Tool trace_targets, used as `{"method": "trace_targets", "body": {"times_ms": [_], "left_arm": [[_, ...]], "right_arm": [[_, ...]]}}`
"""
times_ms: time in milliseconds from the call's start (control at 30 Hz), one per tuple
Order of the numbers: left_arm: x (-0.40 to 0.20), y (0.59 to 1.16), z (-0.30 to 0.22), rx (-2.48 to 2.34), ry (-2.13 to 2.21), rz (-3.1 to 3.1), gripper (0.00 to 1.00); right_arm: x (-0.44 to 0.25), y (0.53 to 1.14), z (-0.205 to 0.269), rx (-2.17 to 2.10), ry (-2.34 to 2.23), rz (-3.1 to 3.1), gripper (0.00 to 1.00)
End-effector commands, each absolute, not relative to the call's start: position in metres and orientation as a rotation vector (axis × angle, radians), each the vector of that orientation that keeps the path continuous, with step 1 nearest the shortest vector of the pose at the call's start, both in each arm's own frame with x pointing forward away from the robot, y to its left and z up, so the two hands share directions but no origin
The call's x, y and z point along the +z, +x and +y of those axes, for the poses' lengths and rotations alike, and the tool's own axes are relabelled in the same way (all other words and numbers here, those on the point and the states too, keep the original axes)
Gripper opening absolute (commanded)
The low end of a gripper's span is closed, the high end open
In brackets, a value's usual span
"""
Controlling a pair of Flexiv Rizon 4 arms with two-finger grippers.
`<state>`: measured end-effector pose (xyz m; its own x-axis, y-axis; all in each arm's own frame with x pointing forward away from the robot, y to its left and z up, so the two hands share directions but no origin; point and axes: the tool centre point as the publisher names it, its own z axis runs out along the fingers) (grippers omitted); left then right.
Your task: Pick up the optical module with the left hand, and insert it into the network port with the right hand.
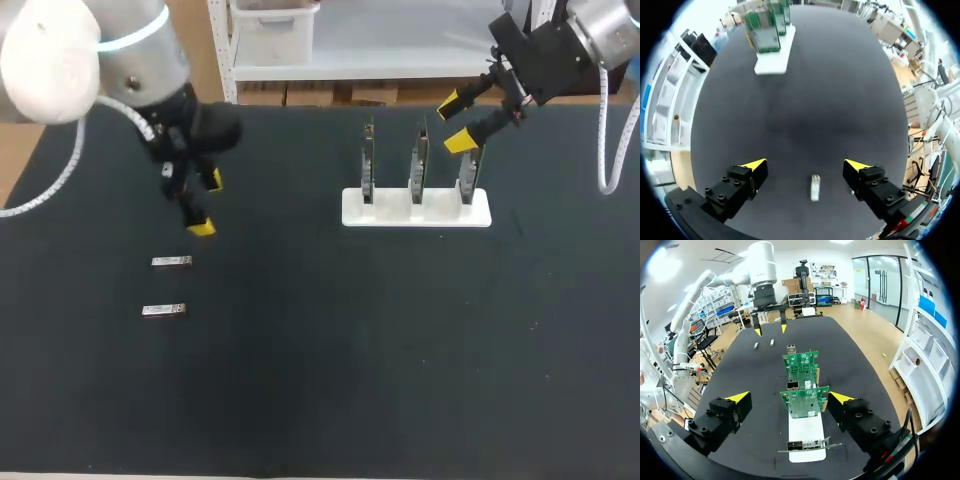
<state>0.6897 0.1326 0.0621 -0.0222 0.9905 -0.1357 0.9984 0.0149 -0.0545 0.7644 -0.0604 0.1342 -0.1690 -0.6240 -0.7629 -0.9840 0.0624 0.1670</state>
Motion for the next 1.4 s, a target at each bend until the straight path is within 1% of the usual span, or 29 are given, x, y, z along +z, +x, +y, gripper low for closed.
{"method": "trace_targets", "body": {"times_ms": [33,267,567,1000,1400], "left_arm": [[0.060,0.670,0.142,-0.102,2.149,2.211,1.00],[0.043,0.653,0.167,-0.082,2.157,2.253,1.00],[0.026,0.645,0.191,-0.042,2.175,2.279,1.00],[0.003,0.643,0.207,-0.081,2.128,2.310,1.00],[-0.010,0.646,0.204,-0.094,2.148,2.315,1.00]], "right_arm": [[0.134,0.763,-0.060,0.937,-1.597,1.847,1.00],[0.134,0.763,-0.060,0.937,-1.597,1.847,1.00],[0.134,0.763,-0.060,0.937,-1.597,1.847,1.00],[0.134,0.763,-0.060,0.937,-1.597,1.847,1.00],[0.134,0.763,-0.060,0.937,-1.597,1.847,1.00]]}}
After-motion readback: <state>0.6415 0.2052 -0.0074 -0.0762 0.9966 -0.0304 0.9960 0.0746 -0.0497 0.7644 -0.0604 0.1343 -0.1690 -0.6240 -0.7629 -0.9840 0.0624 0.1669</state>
